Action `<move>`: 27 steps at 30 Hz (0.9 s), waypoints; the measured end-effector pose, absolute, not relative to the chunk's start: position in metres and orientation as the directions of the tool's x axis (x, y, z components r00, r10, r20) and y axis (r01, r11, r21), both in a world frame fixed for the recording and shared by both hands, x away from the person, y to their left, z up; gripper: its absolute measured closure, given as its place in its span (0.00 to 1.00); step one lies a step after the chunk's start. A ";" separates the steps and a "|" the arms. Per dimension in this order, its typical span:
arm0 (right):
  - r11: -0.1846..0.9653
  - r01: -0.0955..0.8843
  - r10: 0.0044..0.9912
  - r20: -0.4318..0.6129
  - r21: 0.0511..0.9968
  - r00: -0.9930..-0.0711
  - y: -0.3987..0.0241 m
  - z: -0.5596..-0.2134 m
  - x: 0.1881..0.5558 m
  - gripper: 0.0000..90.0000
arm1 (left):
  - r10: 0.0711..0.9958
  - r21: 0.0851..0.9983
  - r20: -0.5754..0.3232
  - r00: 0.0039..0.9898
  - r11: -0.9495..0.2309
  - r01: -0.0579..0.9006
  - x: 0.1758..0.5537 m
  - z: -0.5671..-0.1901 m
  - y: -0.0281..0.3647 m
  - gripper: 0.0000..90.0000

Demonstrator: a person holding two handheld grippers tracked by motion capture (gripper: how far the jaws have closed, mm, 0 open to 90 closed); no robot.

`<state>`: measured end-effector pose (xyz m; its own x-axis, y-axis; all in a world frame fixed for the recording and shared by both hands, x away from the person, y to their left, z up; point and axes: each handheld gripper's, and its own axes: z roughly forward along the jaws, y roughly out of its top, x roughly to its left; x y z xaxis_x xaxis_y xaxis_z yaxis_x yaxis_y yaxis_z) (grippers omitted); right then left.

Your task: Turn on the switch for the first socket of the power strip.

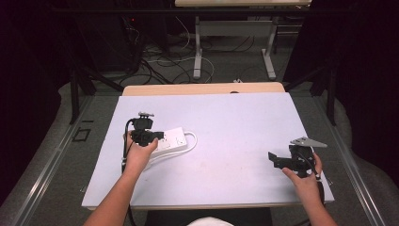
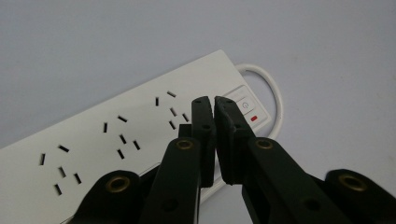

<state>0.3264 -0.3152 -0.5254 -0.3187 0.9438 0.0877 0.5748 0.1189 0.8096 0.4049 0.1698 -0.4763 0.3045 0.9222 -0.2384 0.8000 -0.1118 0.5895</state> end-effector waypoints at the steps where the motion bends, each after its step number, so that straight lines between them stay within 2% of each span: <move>1: 0.122 0.574 0.943 0.086 0.810 -0.321 -0.315 -0.525 0.326 0.09 | 0.921 0.579 -0.241 0.306 -0.117 0.807 0.406 -0.476 0.170 0.98; 27: 0.127 0.582 0.942 0.086 0.803 -0.324 -0.315 -0.526 0.327 0.09 | 0.928 0.521 -0.218 0.300 -0.149 0.840 0.418 -0.493 0.150 1.00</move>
<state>0.3269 -0.3152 -0.5259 -0.3245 0.9419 0.0864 0.5817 0.1267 0.8035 0.4185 0.1501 -0.4926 0.3005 0.9284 -0.2184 0.8402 -0.1492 0.5214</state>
